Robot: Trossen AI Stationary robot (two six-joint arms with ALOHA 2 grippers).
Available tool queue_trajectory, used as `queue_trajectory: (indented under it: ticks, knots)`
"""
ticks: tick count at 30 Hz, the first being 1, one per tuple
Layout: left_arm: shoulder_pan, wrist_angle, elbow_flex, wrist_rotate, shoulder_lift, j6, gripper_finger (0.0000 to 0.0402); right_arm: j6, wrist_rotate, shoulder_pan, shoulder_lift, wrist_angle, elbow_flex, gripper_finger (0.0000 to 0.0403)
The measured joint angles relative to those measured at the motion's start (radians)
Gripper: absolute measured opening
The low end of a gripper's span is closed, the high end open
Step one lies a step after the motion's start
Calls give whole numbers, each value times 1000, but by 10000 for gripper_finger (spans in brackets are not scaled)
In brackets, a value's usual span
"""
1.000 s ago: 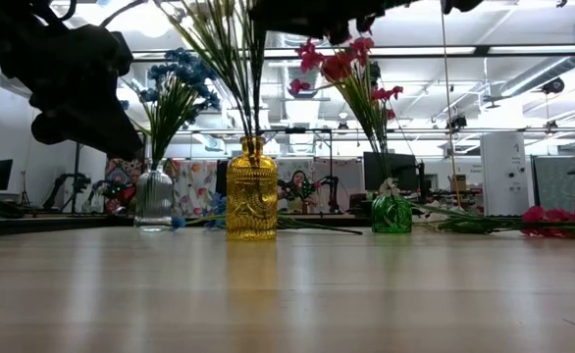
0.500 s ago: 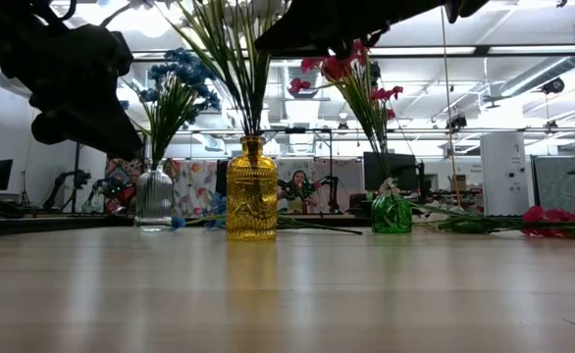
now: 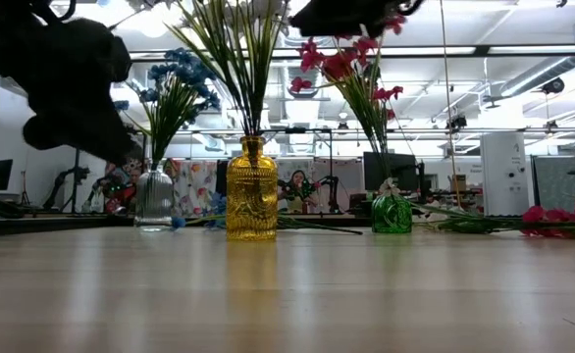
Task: Sort flowers into vase by color
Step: Adjust the white flowers on the table
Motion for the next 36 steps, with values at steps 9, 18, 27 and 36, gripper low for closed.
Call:
queue_trajectory:
  ticks: [9, 18, 27, 36]
  knots:
    - [-58, 2, 0, 123, 24, -134, 166, 347, -163, 51, -126, -478, 0, 192]
    - [-132, 2, 0, 123, 48, -194, 166, 682, -242, 17, -162, -839, 0, 192]
    - [-137, -2, 0, 123, 70, -174, 166, 923, -318, -34, -148, -1292, -1, 192]
    - [-137, -6, 0, 162, 69, -198, 166, 958, -249, -111, -155, -1393, -48, 192]
